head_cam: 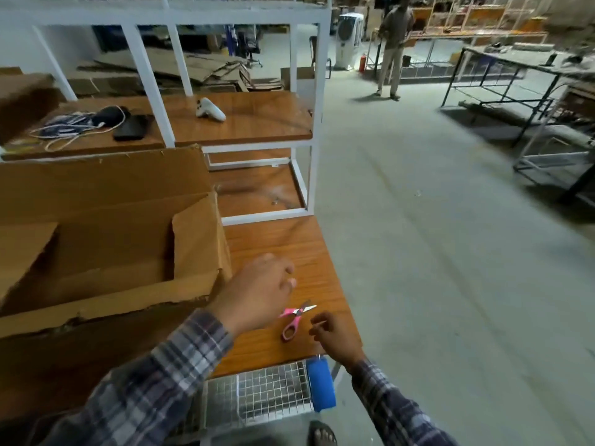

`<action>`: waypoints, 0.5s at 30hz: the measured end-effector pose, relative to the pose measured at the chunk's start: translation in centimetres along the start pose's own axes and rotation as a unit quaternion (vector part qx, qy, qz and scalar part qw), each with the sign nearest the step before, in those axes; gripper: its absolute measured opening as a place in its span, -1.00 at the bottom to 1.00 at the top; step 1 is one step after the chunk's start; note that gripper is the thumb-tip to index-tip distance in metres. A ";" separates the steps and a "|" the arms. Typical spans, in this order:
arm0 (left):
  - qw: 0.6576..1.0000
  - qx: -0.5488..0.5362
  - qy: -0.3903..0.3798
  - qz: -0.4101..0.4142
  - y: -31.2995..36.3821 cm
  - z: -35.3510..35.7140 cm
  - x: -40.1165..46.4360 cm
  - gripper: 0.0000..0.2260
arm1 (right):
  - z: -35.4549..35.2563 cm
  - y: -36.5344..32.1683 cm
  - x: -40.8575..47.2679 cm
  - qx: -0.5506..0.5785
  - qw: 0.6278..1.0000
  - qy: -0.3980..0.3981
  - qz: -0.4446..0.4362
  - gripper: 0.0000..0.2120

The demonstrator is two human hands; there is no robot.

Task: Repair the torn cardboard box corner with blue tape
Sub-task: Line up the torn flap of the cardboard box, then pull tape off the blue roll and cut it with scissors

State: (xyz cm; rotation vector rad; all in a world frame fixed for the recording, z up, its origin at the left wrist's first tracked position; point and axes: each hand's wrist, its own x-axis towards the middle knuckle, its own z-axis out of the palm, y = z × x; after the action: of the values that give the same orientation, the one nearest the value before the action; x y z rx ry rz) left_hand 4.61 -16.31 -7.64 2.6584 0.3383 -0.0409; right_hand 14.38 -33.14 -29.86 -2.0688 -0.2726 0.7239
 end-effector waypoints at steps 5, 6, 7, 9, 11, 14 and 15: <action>0.996 0.019 -0.080 0.022 0.5 10.0 -1.0 -0.75 | 0.6 4.7 -2.0 -0.060 0.991 0.102 0.069 -0.86; 0.995 0.010 -0.096 0.013 -0.1 11.8 -0.7 -0.75 | 0.8 5.7 -2.2 -0.091 0.988 0.086 0.092 -0.77; 0.994 -0.004 -0.109 -0.002 -0.8 13.7 -0.4 -0.76 | 1.1 6.9 -2.1 -0.119 0.984 0.057 0.121 -0.73; 0.990 -0.039 -0.129 -0.047 -2.4 16.9 0.1 -0.79 | 1.6 8.6 -2.1 -0.122 0.980 -0.003 0.154 -0.64; 0.982 -0.074 -0.138 -0.103 -3.6 19.7 0.4 -0.81 | 1.7 9.9 -2.1 -0.012 0.983 -0.066 0.170 -0.30; 0.970 -0.109 -0.129 -0.177 -4.8 23.3 0.5 -0.87 | 1.8 11.0 -1.8 0.159 0.965 -0.140 0.155 -0.27; 0.968 -0.117 -0.114 -0.193 -5.1 24.4 0.6 -0.89 | 1.9 11.2 -1.5 0.189 0.958 -0.153 0.152 -0.33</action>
State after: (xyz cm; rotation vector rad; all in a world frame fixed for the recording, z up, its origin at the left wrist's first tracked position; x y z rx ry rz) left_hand 4.58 -22.60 -31.75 2.2902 0.7293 -0.4004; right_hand 11.17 -38.86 -39.29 -1.6439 0.0187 1.1896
